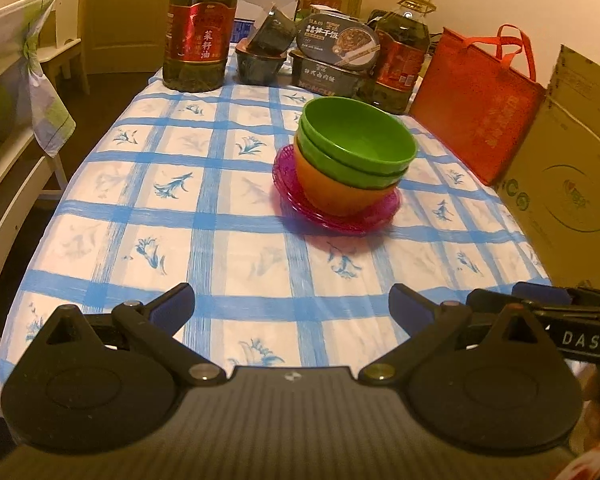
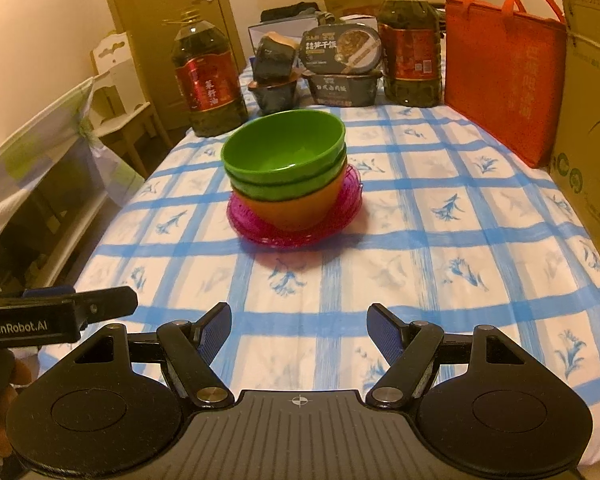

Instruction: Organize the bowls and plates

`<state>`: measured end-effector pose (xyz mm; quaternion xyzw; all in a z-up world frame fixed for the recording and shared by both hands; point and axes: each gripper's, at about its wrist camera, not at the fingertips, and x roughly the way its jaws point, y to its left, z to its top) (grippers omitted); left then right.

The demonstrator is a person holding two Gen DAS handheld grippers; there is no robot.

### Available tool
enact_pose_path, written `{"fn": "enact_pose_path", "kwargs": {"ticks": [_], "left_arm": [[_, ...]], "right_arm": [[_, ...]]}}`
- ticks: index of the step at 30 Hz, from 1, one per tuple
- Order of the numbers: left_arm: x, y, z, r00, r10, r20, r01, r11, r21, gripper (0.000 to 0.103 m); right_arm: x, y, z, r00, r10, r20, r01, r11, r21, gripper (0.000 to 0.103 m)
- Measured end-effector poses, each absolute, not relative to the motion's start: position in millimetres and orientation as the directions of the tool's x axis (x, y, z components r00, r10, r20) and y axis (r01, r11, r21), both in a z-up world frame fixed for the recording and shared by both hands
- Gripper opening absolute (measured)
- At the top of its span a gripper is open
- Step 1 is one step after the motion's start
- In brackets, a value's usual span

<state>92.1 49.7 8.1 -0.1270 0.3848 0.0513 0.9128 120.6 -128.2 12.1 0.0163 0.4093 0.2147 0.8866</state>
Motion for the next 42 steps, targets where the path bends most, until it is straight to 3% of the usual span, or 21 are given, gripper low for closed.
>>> {"fn": "enact_pose_path", "kwargs": {"ticks": [42], "left_arm": [[8.6,7.9,32.0,0.685,0.038,-0.728,-0.191,0.973,-0.129,0.100]], "right_arm": [[38.7,-150.9,38.8,0.586,0.406,-0.701,-0.376,0.903,0.208,0.074]]}}
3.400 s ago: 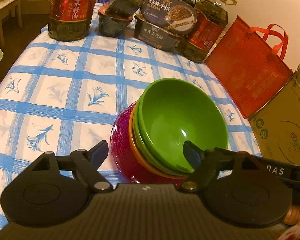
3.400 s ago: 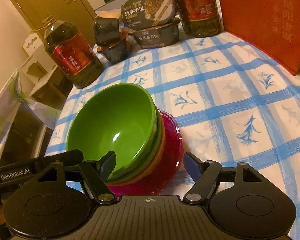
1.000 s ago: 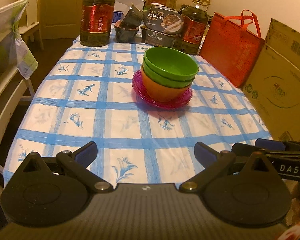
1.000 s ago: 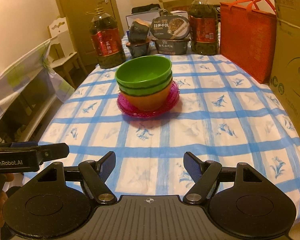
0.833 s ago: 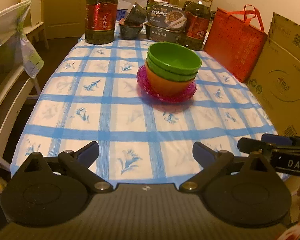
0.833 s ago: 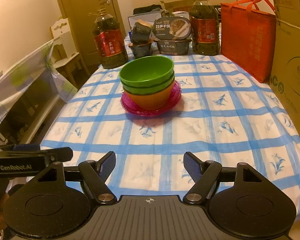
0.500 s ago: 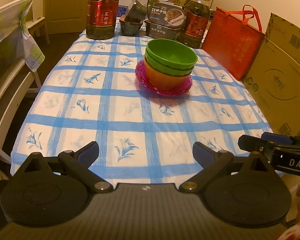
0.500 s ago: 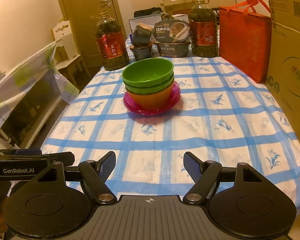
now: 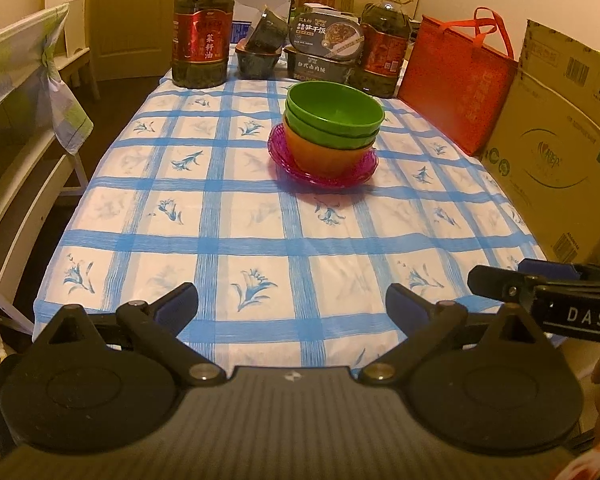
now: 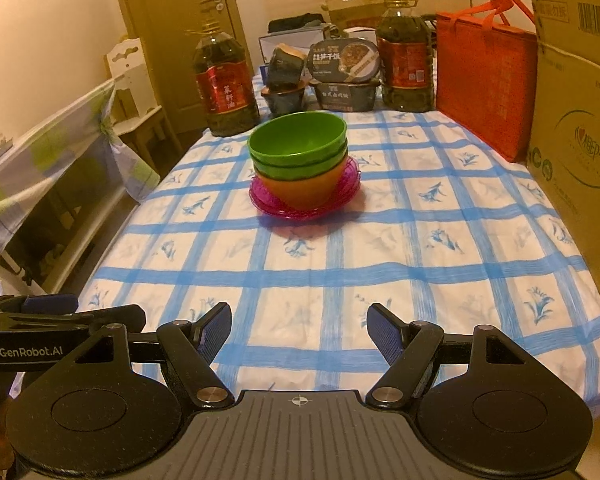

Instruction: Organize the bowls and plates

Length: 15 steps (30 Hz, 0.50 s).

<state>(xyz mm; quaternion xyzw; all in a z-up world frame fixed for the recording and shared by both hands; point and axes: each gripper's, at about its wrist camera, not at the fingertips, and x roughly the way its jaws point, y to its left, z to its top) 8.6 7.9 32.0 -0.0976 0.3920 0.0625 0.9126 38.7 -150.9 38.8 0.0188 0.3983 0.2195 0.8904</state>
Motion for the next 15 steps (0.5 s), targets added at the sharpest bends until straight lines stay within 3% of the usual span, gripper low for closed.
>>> {"fn": "enact_pose_path", "kwargs": {"ticks": [15], "left_arm": [[6.5,7.4,33.1,0.689,0.038,-0.724,-0.188,0.974,-0.128,0.100]], "right_arm": [[36.2,-150.4,38.8,0.587,0.403,-0.703,-0.378,0.904,0.202,0.074]]}}
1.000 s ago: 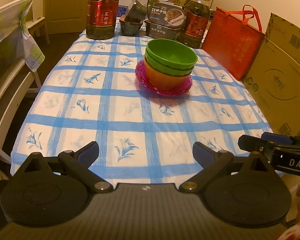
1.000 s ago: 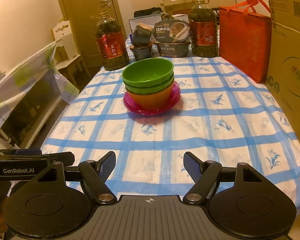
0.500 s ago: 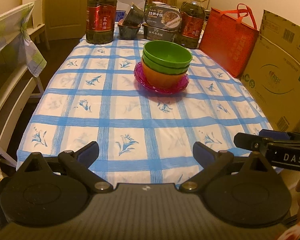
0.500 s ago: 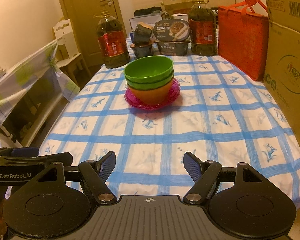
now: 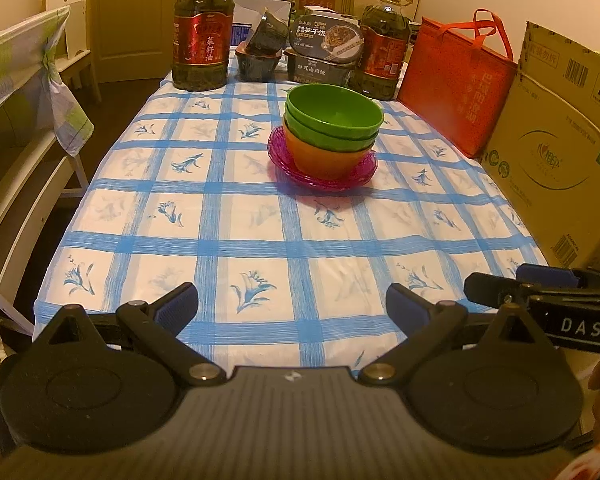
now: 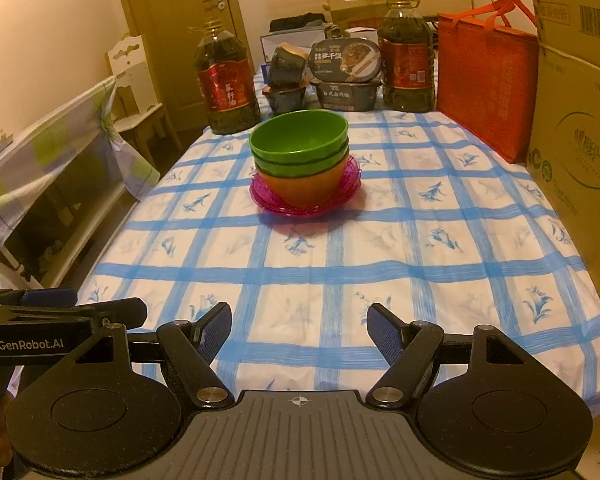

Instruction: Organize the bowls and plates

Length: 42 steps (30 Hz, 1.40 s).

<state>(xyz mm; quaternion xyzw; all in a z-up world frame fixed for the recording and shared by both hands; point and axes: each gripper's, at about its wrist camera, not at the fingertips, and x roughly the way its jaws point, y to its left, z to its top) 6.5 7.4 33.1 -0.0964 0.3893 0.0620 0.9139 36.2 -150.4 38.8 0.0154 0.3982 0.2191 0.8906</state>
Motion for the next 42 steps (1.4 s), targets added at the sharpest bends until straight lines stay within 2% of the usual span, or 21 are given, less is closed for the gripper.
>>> {"fn": "enact_pose_path", "kwargs": {"ticks": [42], "left_arm": [[7.2,4.0,34.3,0.689,0.036,-0.724,-0.186,0.974,-0.129,0.100]], "right_arm": [[37.7,-151.9,37.5,0.589,0.399,-0.703,-0.376,0.905,0.198,0.074]]}}
